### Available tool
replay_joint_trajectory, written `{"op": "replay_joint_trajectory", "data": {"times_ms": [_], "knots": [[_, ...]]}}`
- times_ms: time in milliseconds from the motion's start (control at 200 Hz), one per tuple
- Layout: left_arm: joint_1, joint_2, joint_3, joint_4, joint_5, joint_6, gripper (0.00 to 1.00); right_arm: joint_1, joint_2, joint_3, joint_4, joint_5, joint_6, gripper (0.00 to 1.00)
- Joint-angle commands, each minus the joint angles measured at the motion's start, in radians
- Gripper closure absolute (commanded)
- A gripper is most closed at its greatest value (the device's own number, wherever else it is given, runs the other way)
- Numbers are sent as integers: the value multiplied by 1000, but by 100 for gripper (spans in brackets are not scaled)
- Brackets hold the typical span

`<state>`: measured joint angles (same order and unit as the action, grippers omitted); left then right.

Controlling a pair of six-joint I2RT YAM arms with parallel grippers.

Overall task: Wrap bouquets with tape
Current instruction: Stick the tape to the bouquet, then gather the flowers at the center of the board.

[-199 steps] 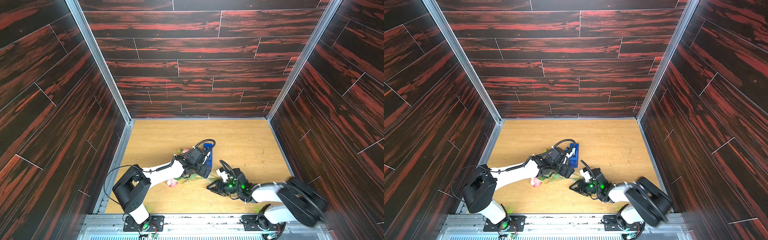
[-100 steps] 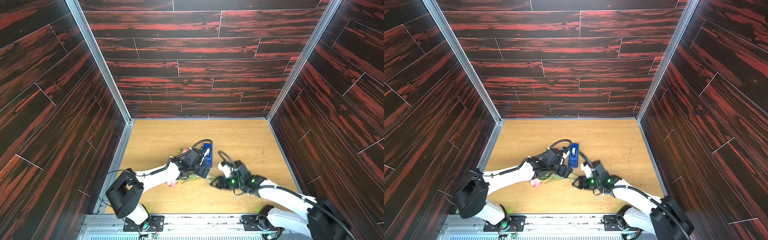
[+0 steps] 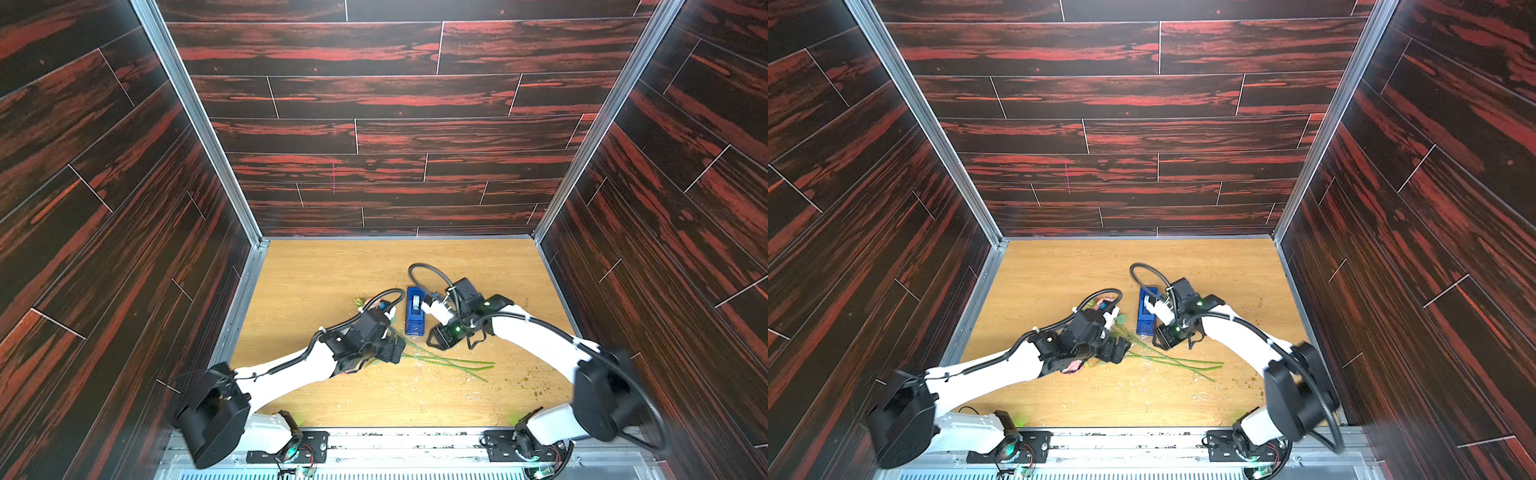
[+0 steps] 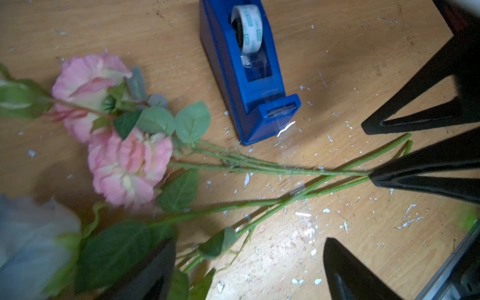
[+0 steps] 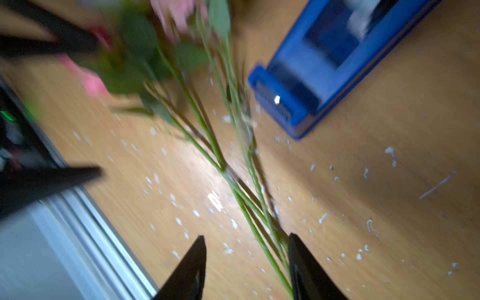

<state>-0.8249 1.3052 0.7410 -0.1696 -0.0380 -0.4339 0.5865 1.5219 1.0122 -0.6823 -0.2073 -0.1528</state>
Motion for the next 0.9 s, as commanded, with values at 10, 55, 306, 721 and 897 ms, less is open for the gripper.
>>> {"op": "replay_joint_trajectory", "data": {"times_ms": [10, 55, 306, 721, 897], "knots": [[3, -82, -61, 25, -42, -55, 8, -4, 20, -36, -107, -15, -258, 45], [4, -95, -78, 42, -41, -64, 8, -3, 12, -57, -81, -39, -294, 44], [3, -106, -98, 54, -30, -69, 8, 21, 46, -112, 23, 22, -363, 47], [3, -112, -109, 76, -5, -74, 8, 42, 139, -178, 178, 165, -409, 63], [3, -112, -108, 80, 3, -72, 8, 43, 147, -216, 247, 221, -439, 76]]}}
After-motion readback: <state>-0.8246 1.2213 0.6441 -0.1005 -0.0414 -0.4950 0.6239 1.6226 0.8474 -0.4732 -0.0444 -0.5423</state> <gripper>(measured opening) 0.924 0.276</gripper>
